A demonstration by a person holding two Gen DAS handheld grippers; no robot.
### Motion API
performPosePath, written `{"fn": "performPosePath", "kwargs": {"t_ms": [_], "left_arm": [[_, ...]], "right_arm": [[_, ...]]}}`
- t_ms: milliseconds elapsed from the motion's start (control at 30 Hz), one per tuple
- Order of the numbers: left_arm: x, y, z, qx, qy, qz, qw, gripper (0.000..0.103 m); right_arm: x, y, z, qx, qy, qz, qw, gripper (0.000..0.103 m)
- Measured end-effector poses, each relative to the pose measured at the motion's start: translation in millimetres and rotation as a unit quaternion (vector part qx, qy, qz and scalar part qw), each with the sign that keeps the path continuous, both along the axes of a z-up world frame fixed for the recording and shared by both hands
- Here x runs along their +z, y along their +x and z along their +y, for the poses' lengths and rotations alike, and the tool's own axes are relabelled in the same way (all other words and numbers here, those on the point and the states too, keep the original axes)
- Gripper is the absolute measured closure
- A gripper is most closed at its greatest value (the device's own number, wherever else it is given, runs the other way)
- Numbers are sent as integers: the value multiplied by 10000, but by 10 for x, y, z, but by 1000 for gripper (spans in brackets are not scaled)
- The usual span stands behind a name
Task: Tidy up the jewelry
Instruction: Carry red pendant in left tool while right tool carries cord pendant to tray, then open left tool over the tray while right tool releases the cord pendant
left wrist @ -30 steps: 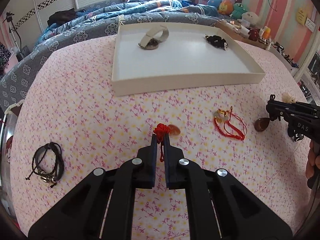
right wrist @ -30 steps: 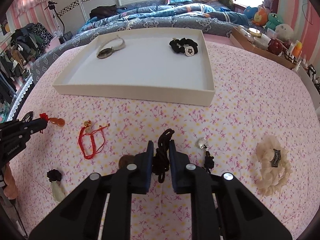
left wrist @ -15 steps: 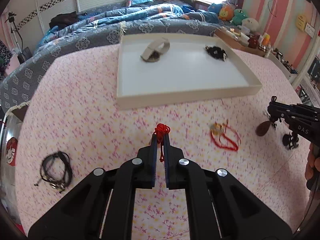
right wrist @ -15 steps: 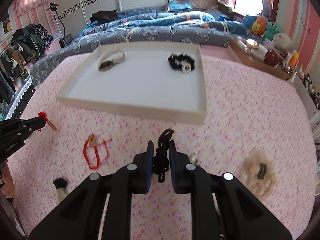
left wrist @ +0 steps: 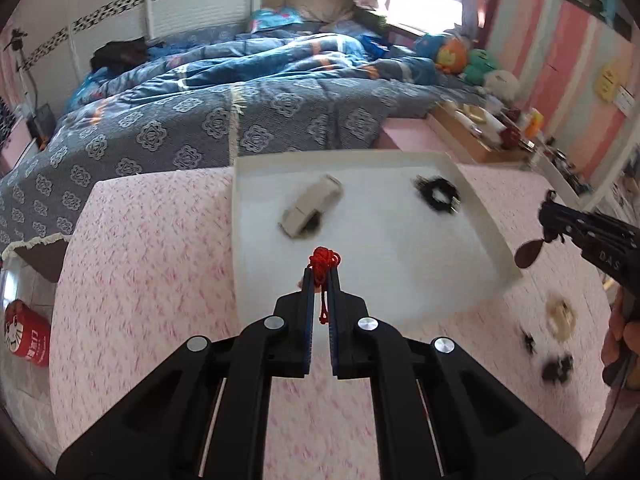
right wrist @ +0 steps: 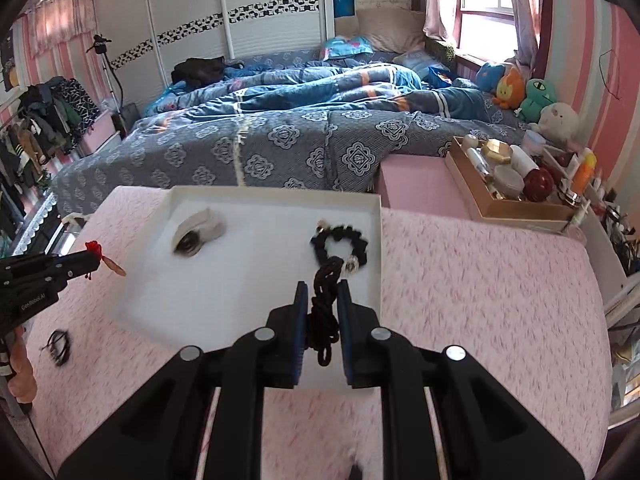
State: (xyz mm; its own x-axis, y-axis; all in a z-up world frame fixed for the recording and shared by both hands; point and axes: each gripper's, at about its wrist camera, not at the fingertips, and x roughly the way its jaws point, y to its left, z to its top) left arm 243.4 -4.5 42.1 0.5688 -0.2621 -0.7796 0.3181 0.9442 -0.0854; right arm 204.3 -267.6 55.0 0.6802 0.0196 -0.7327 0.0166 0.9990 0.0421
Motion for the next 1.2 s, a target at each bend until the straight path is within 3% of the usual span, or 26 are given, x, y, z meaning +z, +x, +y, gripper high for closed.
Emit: {"fn": "performPosePath", "kwargs": {"t_ms": [167,367,767,1033,1100,1167,1200], "left_arm": [[-302,450,-60,108,195,256,9994,99],[-667,754,-89,215,303,507,9980,99],[-956,897,-218,237,540,779,9952,98],[-965,896,-210,303,543,745,9953,98],[-964,882,-176,327,510,767,9952,98],[-950,878,-171,354,490,772,9952,95],[-939,871,-168,355,502,764,9952,87]], "right_arm": [[-331,443,-43,-31,-97,308,9995,88],[-646,680,-113,-93,-90,519,9986,88],[-895,886,9,-20,-420,932,9948,88],[-994,954,-48,-10,-41,1089,9940,86],[-991,955,-50,0,32,1101,9939,82],[-968,945,-41,18,55,1105,9939,63],[-959,948,-36,26,46,1107,9938,59]]}}
